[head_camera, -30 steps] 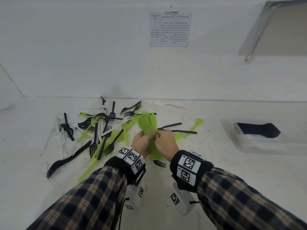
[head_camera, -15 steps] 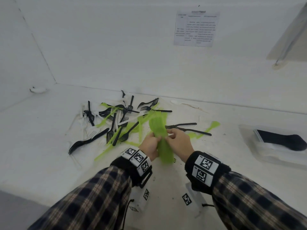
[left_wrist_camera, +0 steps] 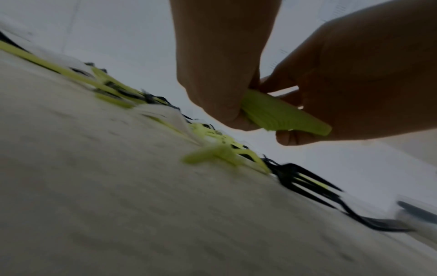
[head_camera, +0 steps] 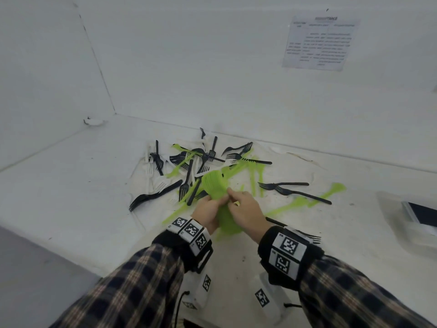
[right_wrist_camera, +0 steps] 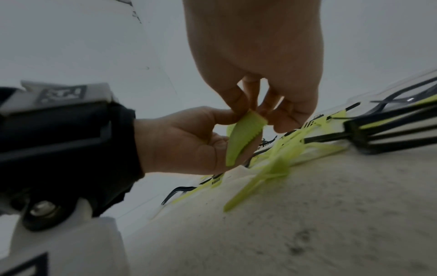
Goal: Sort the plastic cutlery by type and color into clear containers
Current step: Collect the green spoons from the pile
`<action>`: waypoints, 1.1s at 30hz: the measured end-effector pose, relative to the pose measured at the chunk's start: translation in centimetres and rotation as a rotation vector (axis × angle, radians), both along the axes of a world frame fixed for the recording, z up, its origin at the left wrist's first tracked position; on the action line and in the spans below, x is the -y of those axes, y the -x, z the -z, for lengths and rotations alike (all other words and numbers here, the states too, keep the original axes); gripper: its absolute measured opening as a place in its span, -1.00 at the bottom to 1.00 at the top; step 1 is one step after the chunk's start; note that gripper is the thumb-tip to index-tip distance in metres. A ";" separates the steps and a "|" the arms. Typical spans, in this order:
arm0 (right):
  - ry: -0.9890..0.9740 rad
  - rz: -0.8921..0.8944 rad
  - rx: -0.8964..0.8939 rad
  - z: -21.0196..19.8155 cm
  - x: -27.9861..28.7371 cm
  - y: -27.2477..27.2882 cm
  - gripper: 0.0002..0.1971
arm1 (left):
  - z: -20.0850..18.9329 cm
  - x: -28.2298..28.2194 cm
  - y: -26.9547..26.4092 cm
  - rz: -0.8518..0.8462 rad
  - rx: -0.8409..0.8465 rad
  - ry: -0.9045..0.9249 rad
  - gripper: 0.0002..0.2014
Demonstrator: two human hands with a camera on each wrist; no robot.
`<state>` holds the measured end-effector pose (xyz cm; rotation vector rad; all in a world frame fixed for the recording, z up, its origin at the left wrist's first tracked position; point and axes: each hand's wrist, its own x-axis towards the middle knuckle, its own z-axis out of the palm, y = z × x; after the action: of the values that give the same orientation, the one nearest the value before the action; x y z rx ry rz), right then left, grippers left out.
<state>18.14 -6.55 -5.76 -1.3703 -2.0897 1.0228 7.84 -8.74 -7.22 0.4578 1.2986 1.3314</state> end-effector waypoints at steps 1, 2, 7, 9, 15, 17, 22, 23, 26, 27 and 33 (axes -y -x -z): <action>0.001 -0.029 0.012 0.0 0.0 0.6 -0.58 | -0.1 0.1 0.7 -0.001 0.011 -0.007 -0.84; 0.006 -0.046 0.010 0.0 -0.2 1.3 -0.58 | -0.1 0.1 1.4 -0.009 0.007 -0.004 -0.81; 0.166 -0.166 0.024 0.4 -0.4 4.1 -0.54 | -0.1 0.1 5.0 -0.110 -0.113 0.030 -0.86; 0.083 -0.238 0.241 1.2 -0.3 4.0 -0.52 | -0.4 0.1 6.7 -0.159 -0.160 0.041 -0.84; -0.062 -0.238 0.723 1.4 -1.7 2.4 -0.49 | -1.8 -0.5 10.5 -0.218 -0.162 -0.002 -0.80; -0.027 -0.181 0.754 1.2 -2.6 1.8 -0.50 | -1.8 -0.7 11.1 -0.237 -0.155 -0.021 -0.75; -0.042 -0.020 0.817 0.7 -3.0 1.7 -0.47 | -1.8 -1.2 11.8 -0.229 -0.128 -0.058 -0.78; -0.112 -0.059 0.791 0.6 -3.0 2.2 -0.42 | -1.9 -1.3 11.8 -0.227 -0.123 -0.065 -0.82; -0.218 -0.392 0.707 0.4 -2.7 4.6 -0.22 | -1.8 -1.7 12.0 -0.221 -0.121 -0.071 -0.87; -0.208 -0.488 0.729 0.5 -2.7 5.4 -0.20 | -1.8 -1.7 12.0 -0.218 -0.120 -0.070 -0.86; -0.273 -0.350 0.814 -0.1 -3.1 6.2 -0.59 | -1.9 -2.3 12.4 -0.175 -0.123 -0.074 -0.90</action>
<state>11.97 -3.48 -5.69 -1.4475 -2.9972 0.2483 -4.56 -6.48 -5.36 0.4927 1.4202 1.5204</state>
